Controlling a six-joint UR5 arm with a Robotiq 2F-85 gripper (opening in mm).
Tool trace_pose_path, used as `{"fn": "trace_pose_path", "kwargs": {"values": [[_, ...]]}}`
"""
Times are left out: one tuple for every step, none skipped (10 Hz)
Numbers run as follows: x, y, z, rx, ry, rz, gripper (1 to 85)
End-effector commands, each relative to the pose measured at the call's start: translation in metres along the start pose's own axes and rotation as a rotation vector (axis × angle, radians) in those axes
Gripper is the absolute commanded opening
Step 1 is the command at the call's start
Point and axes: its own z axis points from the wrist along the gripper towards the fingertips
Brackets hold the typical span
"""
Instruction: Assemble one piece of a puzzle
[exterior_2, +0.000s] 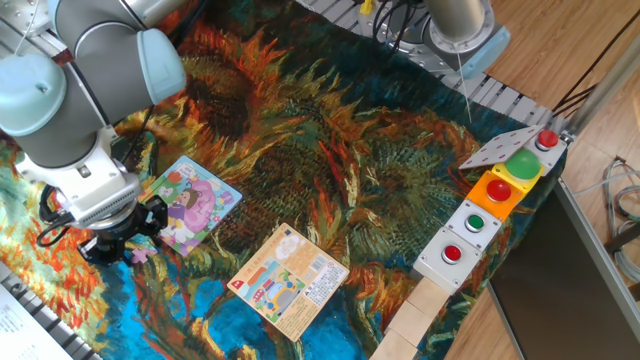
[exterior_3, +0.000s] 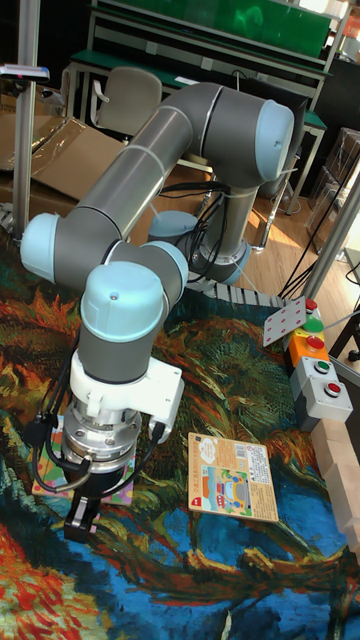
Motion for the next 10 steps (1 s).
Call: {"fn": "trace_pose_path", "kwargs": {"values": [[-0.001,-0.002,-0.001,0.004,-0.011,0.004,44.3],[-0.001,-0.002,-0.001,0.007,-0.010,0.001,35.0],[-0.002,-0.005,-0.003,0.023,-0.010,0.006,15.7],[-0.001,-0.005,-0.008,0.030,0.004,0.011,5.3],[-0.002,-0.003,-0.016,0.032,0.026,0.016,1.3],[-0.004,-0.003,-0.018,0.032,0.026,0.021,1.3],[-0.006,-0.004,-0.015,0.012,0.008,0.013,1.3],[-0.005,-0.005,-0.013,0.010,0.005,0.018,6.0],[-0.004,-0.005,-0.013,0.012,0.009,0.022,22.0],[-0.005,-0.004,-0.013,0.010,0.005,0.019,31.7]]}}
